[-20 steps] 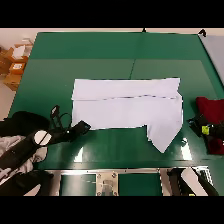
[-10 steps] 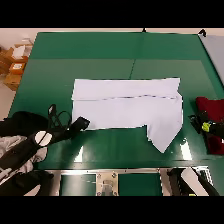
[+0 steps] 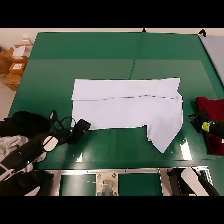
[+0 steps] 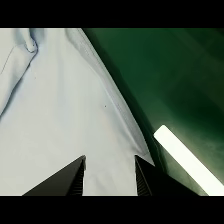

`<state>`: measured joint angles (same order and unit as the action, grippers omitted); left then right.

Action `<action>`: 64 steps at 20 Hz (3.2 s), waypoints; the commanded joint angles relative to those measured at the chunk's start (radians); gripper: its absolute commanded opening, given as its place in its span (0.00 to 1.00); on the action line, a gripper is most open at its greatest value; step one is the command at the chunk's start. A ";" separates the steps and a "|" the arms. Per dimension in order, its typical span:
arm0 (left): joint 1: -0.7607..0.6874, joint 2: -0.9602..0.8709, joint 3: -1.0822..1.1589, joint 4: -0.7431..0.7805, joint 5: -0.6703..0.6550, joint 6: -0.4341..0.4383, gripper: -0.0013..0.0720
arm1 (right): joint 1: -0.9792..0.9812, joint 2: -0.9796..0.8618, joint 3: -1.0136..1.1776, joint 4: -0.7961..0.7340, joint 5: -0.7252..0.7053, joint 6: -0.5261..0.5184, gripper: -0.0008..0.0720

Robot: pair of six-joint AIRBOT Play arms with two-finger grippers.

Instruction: Fold the shirts.

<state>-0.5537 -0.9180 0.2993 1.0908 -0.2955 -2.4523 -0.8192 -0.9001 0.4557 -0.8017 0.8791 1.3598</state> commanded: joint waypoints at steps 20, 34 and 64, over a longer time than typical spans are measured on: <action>0.030 -0.026 0.003 0.279 0.202 -0.200 0.05 | 0.067 -0.143 -0.182 -0.048 0.092 0.016 0.60; 0.030 0.034 0.175 0.451 -0.332 -0.064 0.04 | 0.144 -0.024 0.039 -0.312 0.282 0.211 0.05; 0.297 -0.752 1.322 0.455 -0.512 0.472 0.91 | 0.251 -0.747 1.012 -0.057 0.303 -0.037 0.78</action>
<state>-0.2886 -1.6516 1.5253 1.5295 -0.6891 -1.9865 -0.5320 -1.6226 1.3628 -0.8162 1.0790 1.3975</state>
